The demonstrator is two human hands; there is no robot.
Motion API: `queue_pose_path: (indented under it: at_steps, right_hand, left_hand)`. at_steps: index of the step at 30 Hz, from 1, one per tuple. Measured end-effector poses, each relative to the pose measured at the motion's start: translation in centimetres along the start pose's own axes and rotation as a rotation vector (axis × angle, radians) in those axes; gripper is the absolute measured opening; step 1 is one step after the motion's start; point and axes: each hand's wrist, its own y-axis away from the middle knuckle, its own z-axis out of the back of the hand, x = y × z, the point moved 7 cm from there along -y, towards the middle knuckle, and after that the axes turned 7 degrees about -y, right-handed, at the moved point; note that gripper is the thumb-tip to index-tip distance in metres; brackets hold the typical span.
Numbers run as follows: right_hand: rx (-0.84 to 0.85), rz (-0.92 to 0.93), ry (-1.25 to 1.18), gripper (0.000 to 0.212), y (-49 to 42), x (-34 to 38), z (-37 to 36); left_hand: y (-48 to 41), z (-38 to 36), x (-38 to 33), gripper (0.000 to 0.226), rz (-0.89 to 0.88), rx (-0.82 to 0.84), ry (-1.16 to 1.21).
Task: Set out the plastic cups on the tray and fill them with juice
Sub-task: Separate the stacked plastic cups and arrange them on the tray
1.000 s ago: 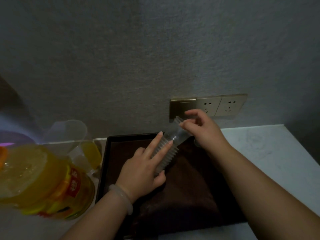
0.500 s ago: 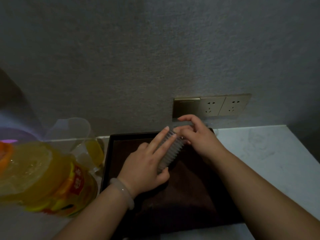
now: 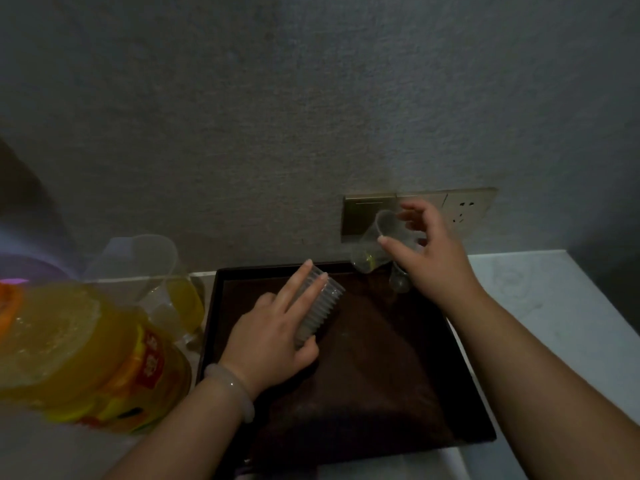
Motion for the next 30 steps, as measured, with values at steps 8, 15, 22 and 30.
queue_pose_path:
  at_steps: [8, 15, 22, 30]
  right_hand:
    - [0.219, 0.062, 0.507, 0.069, 0.9, -3.5, -4.5]
    - [0.245, 0.063, 0.624, 0.07, 0.3, -4.9, -5.4]
    - [0.222, 0.105, 0.609, 0.072, 0.7, -4.3, -5.0]
    - [0.384, -0.196, -0.114, 0.053, 3.2, -0.7, -7.4]
  left_hand:
    - [0.2, -0.2, -0.2, 0.089, 0.012, 0.0, -0.01]
    - [0.1, -0.6, -0.3, 0.092, 0.006, 0.013, -0.015]
    - [0.4, -0.7, 0.0, 0.091, 0.009, 0.015, -0.032]
    - [0.9, 0.4, -0.2, 0.088, -0.023, -0.051, -0.037]
